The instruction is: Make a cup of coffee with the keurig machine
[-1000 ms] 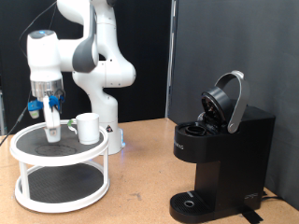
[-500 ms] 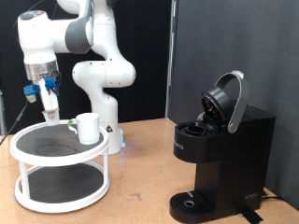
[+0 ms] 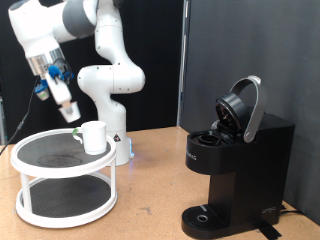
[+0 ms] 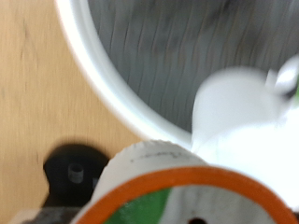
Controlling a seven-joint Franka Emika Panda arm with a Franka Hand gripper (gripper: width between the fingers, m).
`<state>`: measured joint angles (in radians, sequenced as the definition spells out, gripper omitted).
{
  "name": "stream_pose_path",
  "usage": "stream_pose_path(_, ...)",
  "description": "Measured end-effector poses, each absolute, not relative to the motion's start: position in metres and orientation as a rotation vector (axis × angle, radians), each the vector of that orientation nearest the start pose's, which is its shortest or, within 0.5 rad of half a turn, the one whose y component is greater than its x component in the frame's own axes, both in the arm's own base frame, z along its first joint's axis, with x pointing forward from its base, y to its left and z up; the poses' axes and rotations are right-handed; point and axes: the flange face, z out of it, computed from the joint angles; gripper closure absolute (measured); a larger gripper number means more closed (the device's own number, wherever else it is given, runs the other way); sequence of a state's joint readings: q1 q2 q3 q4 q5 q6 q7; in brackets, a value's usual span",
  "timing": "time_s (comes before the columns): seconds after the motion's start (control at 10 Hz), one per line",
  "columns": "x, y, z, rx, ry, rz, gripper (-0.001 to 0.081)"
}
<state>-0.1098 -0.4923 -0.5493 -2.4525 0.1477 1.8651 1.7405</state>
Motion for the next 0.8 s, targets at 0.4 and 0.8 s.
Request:
stream_pose_path(0.4, 0.345, -0.196, 0.467, -1.048, 2.603, 0.621, 0.0448)
stream_pose_path(0.8, 0.349, -0.195, 0.468, -1.033, 2.501, 0.732, 0.0448)
